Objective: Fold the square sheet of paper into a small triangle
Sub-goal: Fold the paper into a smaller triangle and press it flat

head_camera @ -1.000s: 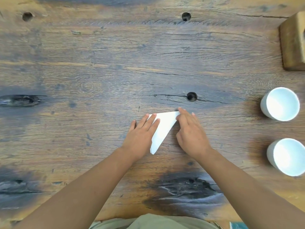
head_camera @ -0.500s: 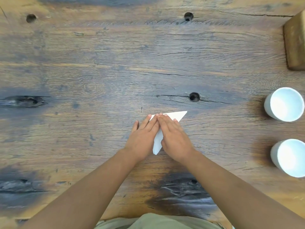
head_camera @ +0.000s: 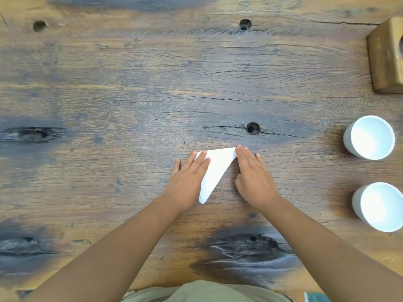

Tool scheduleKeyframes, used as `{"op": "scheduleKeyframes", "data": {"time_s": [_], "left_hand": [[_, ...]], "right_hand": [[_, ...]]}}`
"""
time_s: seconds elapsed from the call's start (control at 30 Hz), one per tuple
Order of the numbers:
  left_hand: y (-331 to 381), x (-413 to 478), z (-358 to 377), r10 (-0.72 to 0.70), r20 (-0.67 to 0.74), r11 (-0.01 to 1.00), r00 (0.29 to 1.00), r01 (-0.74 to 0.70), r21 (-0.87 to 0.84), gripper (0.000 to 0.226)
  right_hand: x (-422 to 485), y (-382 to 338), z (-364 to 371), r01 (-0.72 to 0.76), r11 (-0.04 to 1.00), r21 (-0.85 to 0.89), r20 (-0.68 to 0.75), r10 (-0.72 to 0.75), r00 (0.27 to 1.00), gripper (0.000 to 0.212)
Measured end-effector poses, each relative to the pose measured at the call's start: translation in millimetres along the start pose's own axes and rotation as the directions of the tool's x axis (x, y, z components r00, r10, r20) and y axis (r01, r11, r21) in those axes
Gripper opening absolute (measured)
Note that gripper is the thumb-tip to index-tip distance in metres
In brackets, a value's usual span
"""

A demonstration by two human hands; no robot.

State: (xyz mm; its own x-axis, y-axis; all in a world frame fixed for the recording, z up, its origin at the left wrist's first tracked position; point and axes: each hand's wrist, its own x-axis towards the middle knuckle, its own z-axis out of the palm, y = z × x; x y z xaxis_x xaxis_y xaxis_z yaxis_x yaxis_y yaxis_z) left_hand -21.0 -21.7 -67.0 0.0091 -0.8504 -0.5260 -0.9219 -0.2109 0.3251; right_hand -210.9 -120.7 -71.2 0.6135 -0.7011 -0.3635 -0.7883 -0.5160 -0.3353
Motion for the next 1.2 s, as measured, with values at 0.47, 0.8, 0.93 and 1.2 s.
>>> {"op": "scheduleKeyframes", "data": {"time_s": [0.47, 0.8, 0.93, 1.2], "left_hand": [[13.3, -37.8, 27.9, 0.059, 0.031, 0.992, 0.998, -0.062, 0.109, 0.085], [7.8, -24.3, 26.2, -0.094, -0.054, 0.994, 0.994, 0.096, 0.045, 0.076], [-1.2, -16.9, 20.5, -0.092, -0.066, 0.995, 0.994, 0.093, 0.02, 0.066], [-14.8, -14.8, 13.2, -0.051, -0.06, 0.997, 0.997, 0.054, 0.051, 0.064]], "right_hand": [[-24.3, -1.9, -0.3, -0.151, 0.975, -0.16, 0.023, 0.157, 0.987, 0.067], [-32.5, -16.7, -1.7, -0.195, 0.963, -0.187, -0.077, 0.184, 0.98, 0.04], [-3.7, -25.8, -5.3, 0.047, 0.998, -0.053, -0.097, -0.052, 0.994, 0.045], [35.0, -30.0, 2.0, 0.226, 0.966, -0.127, 0.13, -0.21, 0.969, 0.065]]}}
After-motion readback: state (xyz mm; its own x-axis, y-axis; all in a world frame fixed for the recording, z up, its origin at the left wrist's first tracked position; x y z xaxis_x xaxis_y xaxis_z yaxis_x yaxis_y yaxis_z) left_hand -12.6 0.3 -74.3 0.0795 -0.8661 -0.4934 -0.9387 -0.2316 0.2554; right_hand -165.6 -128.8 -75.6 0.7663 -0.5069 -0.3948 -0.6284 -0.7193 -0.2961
